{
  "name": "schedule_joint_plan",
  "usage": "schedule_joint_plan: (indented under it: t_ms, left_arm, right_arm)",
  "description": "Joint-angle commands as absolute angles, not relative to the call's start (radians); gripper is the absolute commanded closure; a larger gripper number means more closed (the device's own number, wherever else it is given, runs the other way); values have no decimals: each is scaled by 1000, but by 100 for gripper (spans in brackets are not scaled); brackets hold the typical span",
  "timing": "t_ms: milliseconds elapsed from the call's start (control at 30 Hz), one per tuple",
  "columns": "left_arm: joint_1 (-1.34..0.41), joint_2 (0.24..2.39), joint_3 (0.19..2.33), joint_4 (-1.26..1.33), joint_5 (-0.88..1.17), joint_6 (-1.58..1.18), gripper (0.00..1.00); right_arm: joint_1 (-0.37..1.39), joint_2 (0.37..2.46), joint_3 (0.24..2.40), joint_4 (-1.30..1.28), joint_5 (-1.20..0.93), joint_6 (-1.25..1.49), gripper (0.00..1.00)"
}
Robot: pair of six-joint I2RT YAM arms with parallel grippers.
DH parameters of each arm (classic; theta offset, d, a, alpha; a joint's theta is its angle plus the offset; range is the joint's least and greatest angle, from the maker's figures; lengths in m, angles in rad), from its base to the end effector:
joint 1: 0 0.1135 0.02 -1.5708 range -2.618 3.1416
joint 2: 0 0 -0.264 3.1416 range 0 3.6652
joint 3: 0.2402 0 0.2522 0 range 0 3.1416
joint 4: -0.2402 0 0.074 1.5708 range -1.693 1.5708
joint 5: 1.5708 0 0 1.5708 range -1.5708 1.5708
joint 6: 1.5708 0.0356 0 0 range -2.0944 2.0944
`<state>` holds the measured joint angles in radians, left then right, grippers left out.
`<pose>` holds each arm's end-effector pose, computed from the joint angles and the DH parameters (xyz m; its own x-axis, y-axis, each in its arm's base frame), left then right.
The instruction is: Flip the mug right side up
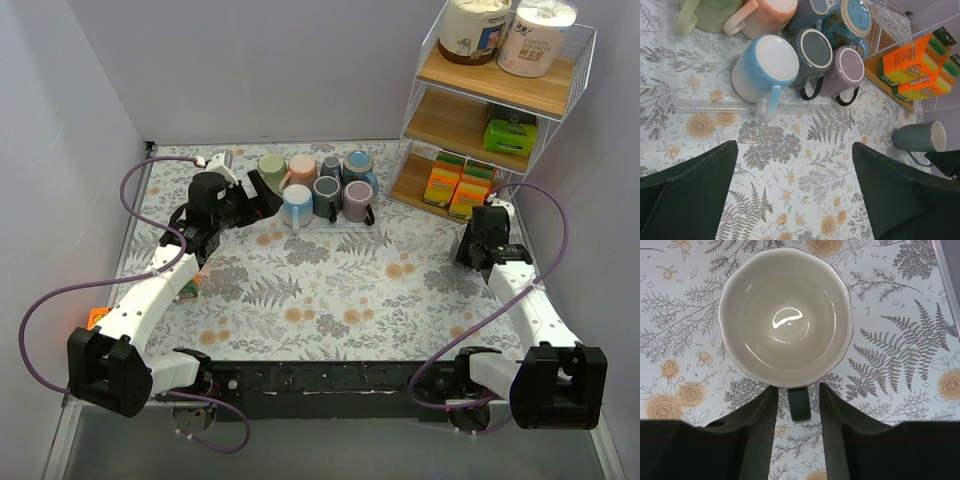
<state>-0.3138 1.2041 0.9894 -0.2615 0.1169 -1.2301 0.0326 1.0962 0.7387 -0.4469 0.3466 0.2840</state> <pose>0.2600 -0.0887 0.3162 -0.5276 -0.8129 -0.2466 -0.2756 0.4383 -0.8555 0.2246 -0.0048 0.2414 -0.6338 0.2430 -0.7343 0.3984 0.9163 -0.0406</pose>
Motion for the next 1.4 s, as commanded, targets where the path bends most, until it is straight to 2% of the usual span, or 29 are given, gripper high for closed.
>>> schedule_joint_plan:
  t_ms: [0, 133, 233, 333, 500, 667, 833, 1067, 1367]
  left_arm:
    - [-318, 1192, 1000, -258, 129, -1223, 2]
    - [-316, 1198, 1002, -258, 136, -1223, 2]
    - [-318, 1204, 999, -256, 147, -1220, 2]
    - [-318, 1216, 993, -255, 164, -1207, 2]
    - [-321, 1247, 976, -252, 250, -1129, 2]
    - [-351, 1279, 965, -255, 229, -1111, 2]
    - [-399, 1350, 991, -241, 170, -1095, 2]
    - [-442, 1465, 1061, -219, 85, -1104, 2]
    - [-488, 1634, 1170, -199, -107, -1091, 16]
  right_arm:
    - [23, 1112, 804, -497, 373, 298, 52]
    - [21, 1095, 851, -557, 387, 308, 34]
    - [21, 1069, 894, -589, 355, 305, 24]
    - [23, 1039, 940, -612, 318, 313, 20]
    - [23, 1022, 1029, -640, 227, 324, 19]
    - [38, 1029, 1104, -620, 66, 310, 19]
    - [118, 1011, 1080, -480, -125, 293, 20]
    - [288, 1028, 1043, -361, -156, 301, 21]
    - [341, 1048, 1012, -304, -179, 328, 25]
